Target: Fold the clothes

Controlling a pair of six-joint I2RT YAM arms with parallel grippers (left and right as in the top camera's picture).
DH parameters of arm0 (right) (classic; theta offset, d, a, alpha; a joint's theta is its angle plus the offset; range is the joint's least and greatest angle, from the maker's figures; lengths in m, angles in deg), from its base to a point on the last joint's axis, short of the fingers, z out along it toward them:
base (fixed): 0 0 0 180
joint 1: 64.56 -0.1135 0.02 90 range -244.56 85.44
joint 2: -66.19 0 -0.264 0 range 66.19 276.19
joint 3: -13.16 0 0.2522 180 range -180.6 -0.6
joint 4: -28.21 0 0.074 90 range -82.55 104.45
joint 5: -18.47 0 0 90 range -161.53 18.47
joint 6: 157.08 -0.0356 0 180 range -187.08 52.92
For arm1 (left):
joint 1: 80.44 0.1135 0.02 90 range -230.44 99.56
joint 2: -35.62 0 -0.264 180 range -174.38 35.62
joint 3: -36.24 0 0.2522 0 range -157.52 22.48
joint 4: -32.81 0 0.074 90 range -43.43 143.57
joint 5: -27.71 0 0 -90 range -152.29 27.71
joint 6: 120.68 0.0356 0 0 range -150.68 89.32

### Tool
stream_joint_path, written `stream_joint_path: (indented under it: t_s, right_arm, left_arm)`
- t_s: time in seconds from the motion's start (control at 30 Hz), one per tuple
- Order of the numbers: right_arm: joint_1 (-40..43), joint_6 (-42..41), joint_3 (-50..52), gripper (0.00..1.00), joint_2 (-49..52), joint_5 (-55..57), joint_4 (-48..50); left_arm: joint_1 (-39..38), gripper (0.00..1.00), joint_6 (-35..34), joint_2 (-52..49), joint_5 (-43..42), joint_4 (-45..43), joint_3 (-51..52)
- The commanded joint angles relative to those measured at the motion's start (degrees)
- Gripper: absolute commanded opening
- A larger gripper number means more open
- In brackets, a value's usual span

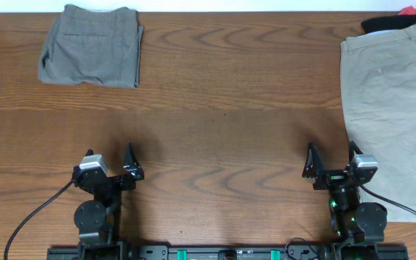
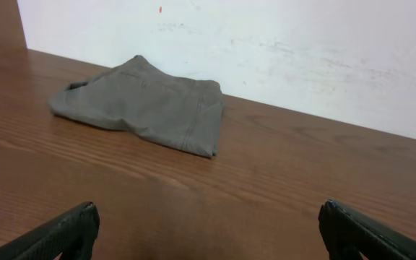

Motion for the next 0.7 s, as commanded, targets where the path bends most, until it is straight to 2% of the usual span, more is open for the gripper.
stream_joint_path:
  t_s: [0.0, 0.2, 0.67]
  right_arm:
    - [0.2, 7.1, 0.1, 0.99, -0.4, -0.4, 0.0]
    - [0.2, 14.9, 0.1, 0.99, -0.4, -0.4, -2.5]
    - [0.2, 14.5, 0.1, 0.99, -0.4, -0.4, -2.5]
  left_arm:
    - [-0.2, 0.98, 0.8, 0.4, 0.2, 1.1, 1.5]
    - [-0.2, 0.98, 0.8, 0.4, 0.2, 1.1, 1.5]
    - [-0.2, 0.98, 0.8, 0.4, 0.3, 1.1, 1.5]
